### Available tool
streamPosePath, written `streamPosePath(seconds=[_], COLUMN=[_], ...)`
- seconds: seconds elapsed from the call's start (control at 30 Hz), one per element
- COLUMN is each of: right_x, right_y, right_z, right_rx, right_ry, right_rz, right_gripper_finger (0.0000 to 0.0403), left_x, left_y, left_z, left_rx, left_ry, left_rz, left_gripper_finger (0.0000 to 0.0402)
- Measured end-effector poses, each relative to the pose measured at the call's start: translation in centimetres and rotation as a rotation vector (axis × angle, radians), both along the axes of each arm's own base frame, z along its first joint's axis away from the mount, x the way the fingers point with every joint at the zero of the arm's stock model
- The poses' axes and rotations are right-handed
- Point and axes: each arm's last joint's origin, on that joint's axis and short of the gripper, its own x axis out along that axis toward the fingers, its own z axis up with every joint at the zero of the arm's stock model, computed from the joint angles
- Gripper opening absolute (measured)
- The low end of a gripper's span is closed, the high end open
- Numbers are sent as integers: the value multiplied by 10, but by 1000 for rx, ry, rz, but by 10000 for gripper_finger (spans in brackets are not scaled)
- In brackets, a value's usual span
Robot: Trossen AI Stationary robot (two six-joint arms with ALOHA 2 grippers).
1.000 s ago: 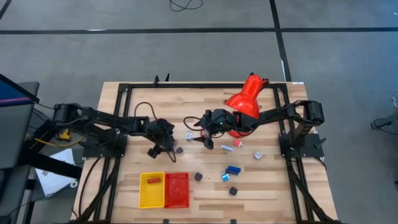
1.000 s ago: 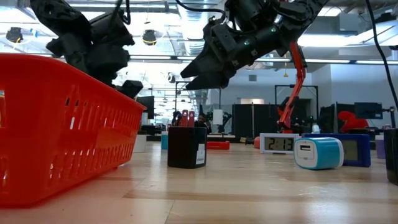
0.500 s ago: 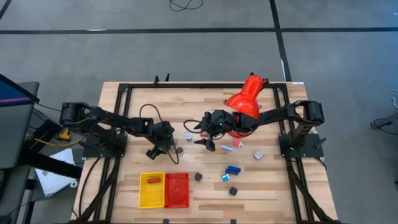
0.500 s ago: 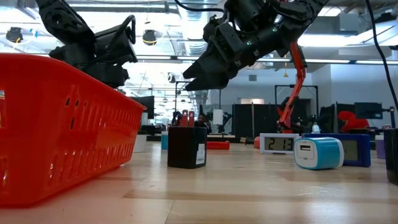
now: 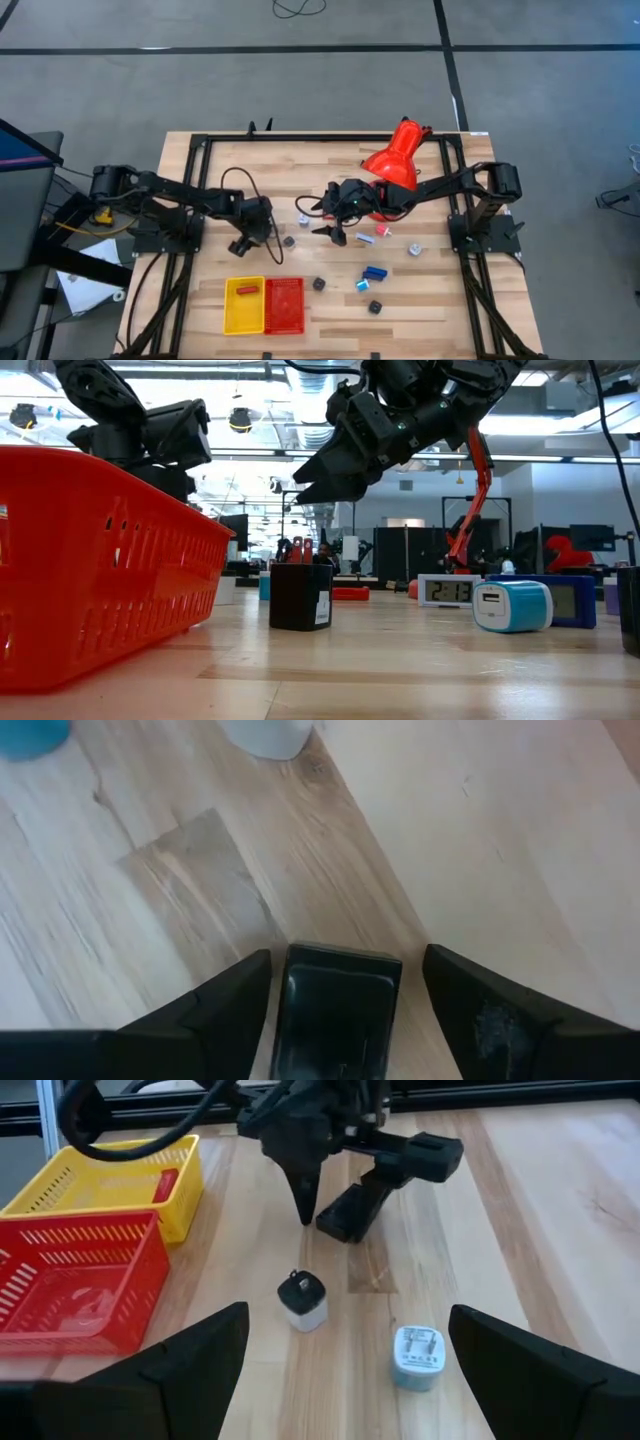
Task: Pick & Place Office items
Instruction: Put the left black digital clock into the yellow bin
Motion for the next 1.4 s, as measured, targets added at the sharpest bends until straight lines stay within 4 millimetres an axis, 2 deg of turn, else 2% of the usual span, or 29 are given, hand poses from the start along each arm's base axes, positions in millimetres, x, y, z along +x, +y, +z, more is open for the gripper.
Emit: streamPosePath(seconds=[0.2, 0.37, 0.5, 0.73, 0.97, 1.27, 1.4], right_x=[0, 0, 0, 0, 0, -1, -1], right_y=[0, -1, -1, 0, 0, 3, 5], right_z=[0, 0, 0, -1, -1, -2, -2], right_rx=[-8, -8, -8, -41, -38, -21, -22], right_ry=[4, 4, 5, 2, 4, 20, 16], right_rz=[5, 2, 3, 23, 22, 21, 25], right_gripper_finger=[336, 336, 336, 336, 336, 336, 336], left_x=[1, 1, 1, 3, -1, -10, -12], left_y=[1, -3, -5, -6, -6, -7, -7], left_z=[0, 0, 0, 4, 16, 17, 17], left_rx=[-45, 7, 29, 11, 14, -9, -20], left_ry=[5, 8, 7, -43, -99, -21, -3], left_rz=[172, 128, 96, 166, 171, 205, 234], left_gripper_finger=[209, 180, 179, 211, 232, 320, 345])
